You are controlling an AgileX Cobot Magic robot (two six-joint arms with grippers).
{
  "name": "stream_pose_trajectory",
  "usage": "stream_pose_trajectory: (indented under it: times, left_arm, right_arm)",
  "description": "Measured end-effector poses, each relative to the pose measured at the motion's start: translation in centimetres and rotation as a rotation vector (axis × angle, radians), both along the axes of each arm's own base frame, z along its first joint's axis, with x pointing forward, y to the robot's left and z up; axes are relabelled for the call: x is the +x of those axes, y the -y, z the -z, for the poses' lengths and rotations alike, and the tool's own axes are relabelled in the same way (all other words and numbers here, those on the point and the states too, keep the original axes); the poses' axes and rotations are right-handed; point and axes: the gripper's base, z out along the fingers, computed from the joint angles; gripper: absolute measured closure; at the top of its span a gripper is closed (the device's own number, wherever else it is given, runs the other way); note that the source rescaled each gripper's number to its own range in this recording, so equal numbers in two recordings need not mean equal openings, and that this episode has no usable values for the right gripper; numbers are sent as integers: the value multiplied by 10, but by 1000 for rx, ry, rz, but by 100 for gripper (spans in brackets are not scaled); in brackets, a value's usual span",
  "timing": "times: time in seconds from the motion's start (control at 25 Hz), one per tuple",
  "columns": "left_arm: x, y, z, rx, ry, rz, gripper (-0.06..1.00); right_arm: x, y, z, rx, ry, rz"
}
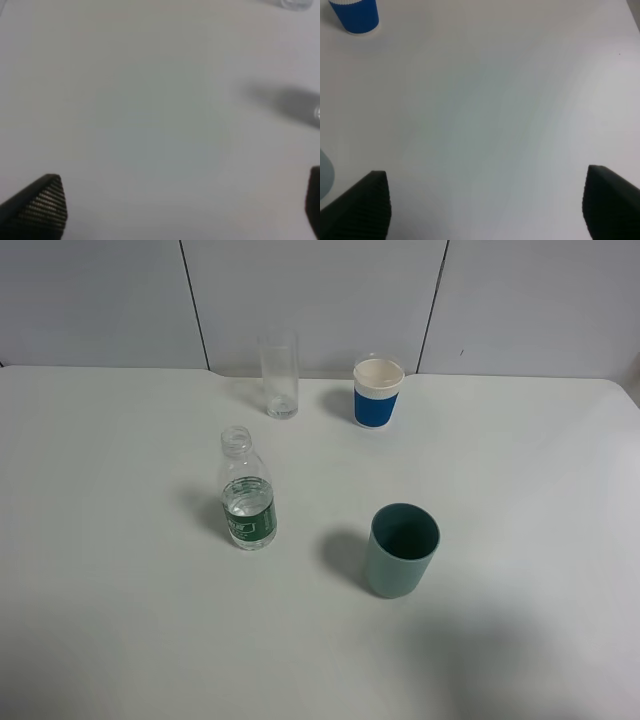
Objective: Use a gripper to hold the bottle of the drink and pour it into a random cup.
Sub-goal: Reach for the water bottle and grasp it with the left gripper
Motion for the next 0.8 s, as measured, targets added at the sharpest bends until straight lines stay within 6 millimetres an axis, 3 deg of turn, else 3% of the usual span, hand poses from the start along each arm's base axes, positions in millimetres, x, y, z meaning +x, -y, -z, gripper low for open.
stream_pose_trajectory:
  times: [0.8]
  left_arm:
    - [0, 0, 0, 0, 0, 0, 0]
  right_arm:
    - [0, 0, 0, 0, 0, 0]
